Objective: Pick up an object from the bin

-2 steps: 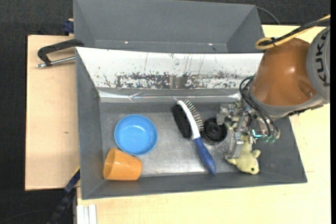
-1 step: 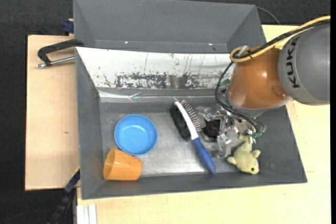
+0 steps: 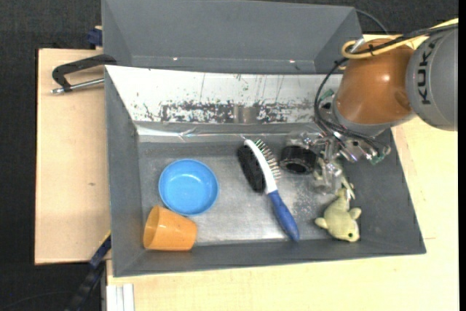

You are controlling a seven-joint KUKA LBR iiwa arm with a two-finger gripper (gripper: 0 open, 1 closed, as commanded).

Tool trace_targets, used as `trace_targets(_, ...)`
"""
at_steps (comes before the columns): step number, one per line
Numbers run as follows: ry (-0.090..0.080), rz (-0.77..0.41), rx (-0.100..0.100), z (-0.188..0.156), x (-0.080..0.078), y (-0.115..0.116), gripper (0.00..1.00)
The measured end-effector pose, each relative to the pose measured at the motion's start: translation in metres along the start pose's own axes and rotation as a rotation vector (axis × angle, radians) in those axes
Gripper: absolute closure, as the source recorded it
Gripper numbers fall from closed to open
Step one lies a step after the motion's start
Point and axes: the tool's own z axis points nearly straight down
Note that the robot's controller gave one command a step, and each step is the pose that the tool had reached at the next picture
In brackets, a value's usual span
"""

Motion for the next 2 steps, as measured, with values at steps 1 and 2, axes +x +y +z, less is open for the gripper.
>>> trace_targets(1, 0.001, -0.003, -0.005, 0.000, -0.001, 0.004, 1.00)
trace_targets(2, -0.004, 0.043, 0.001, -0.139, 0.006, 0.010, 1.00)
